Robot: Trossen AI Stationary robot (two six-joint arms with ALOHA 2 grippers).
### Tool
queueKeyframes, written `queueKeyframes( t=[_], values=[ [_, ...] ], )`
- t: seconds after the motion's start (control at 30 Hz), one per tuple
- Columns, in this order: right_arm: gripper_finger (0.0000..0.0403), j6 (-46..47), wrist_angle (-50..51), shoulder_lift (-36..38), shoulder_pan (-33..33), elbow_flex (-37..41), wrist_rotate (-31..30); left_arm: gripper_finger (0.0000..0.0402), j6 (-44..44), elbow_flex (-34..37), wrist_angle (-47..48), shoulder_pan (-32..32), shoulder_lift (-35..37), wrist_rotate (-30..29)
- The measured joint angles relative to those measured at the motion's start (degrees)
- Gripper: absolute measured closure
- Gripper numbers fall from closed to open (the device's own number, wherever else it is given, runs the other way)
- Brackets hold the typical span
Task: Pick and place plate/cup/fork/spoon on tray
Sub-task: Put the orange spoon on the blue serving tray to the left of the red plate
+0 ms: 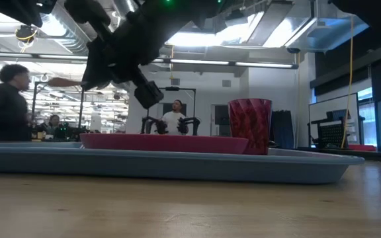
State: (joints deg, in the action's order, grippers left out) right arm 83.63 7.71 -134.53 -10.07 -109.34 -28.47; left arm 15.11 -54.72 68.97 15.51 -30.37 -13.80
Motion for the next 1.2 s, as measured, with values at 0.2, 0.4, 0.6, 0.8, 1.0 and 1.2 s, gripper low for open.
queueKeyframes(
  t=[0.2,0.4,0.6,0.8,1.0,1.2],
  values=[
    [0.0399,2.09,-0.11,-1.17,0.00,-0.02,0.24,0.0331,0.02,-0.01,0.02,0.00,0.02,0.00],
    [0.0399,3.56,-0.25,-2.06,0.00,-0.04,0.44,0.0331,0.03,0.00,0.02,0.00,0.00,0.00],
    [0.0399,4.81,1.74,-2.54,0.00,-0.04,1.14,0.0331,0.44,0.00,0.03,0.00,0.02,-0.02],
    [0.0399,4.88,3.43,-2.63,0.01,-0.02,1.17,0.0331,0.46,0.00,0.04,0.00,0.00,-0.02],
    [0.0399,6.70,6.21,-2.63,0.01,-0.02,1.62,0.0331,0.46,0.00,0.03,0.00,0.01,-0.02],
    [0.0399,6.63,5.04,-2.63,0.09,-0.02,3.34,0.0331,0.48,0.00,0.04,0.00,0.00,-0.02]
  ],
)
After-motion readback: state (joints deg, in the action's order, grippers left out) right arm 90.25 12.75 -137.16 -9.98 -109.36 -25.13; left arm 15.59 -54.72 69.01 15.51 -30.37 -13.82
